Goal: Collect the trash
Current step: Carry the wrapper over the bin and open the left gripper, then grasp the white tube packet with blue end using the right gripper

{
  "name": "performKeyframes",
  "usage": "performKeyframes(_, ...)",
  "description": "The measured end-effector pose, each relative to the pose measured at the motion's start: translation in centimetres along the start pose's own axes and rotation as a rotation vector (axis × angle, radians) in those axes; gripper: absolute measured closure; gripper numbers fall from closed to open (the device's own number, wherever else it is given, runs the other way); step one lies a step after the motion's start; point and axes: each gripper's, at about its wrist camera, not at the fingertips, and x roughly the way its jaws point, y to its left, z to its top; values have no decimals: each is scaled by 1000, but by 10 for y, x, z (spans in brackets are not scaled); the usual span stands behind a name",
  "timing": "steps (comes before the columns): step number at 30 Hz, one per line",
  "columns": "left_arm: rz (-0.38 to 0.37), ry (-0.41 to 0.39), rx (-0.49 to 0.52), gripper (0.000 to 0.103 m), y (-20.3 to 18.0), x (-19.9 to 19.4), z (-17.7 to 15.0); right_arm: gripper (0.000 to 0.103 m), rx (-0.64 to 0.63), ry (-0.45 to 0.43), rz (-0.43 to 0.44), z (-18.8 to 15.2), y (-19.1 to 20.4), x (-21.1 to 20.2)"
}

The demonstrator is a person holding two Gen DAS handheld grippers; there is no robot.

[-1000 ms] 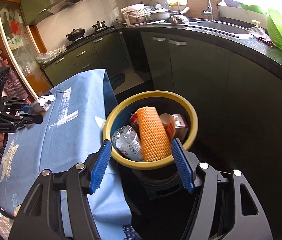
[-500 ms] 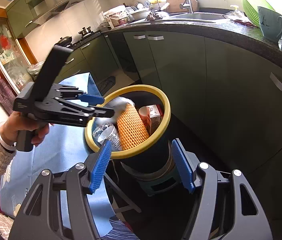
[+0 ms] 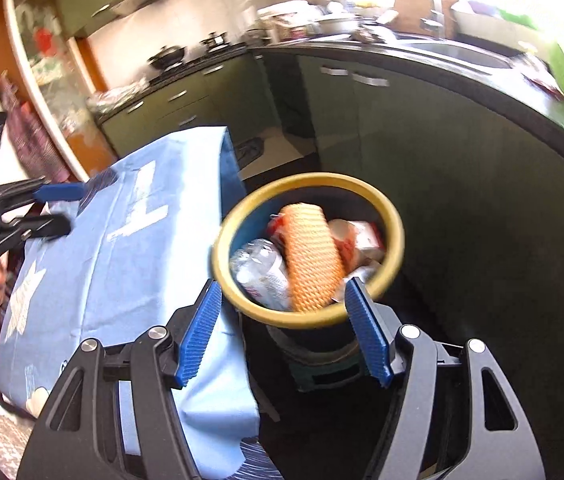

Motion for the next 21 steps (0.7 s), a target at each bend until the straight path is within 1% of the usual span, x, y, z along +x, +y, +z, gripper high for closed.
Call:
performKeyframes(2,55,-21,-52,26,15,-28,-33,39,-82,14,40,17,31,12)
performKeyframes(3,74,-28,-79,23,23,-40,-49,39,-121,19,66,24,48,18)
performKeyframes(6,193,-36,-166,19,49,-74,-100,39,-258,45,166,48,110,46)
performKeyframes(8,272,-42,-235,18,67,-97,-133,39,-369,70,254,58,160,69)
performKeyframes(11,354,-68,-357,16,95,-133,-175,39,-538,123,403,70,238,104)
performKeyframes(13,405,-93,-431,15,110,-155,-200,39,-603,164,481,76,284,129)
performKeyframes(15,446,-109,-485,15,121,-173,-219,39,-663,187,527,81,327,152)
performKeyframes(17,466,-115,-524,15,128,-184,-233,39,-713,205,558,86,366,175)
performKeyframes(20,470,-109,-558,15,137,-188,-250,39,-773,217,610,93,412,208)
performKeyframes(21,468,-101,-564,15,140,-188,-253,39,-798,219,615,93,424,217)
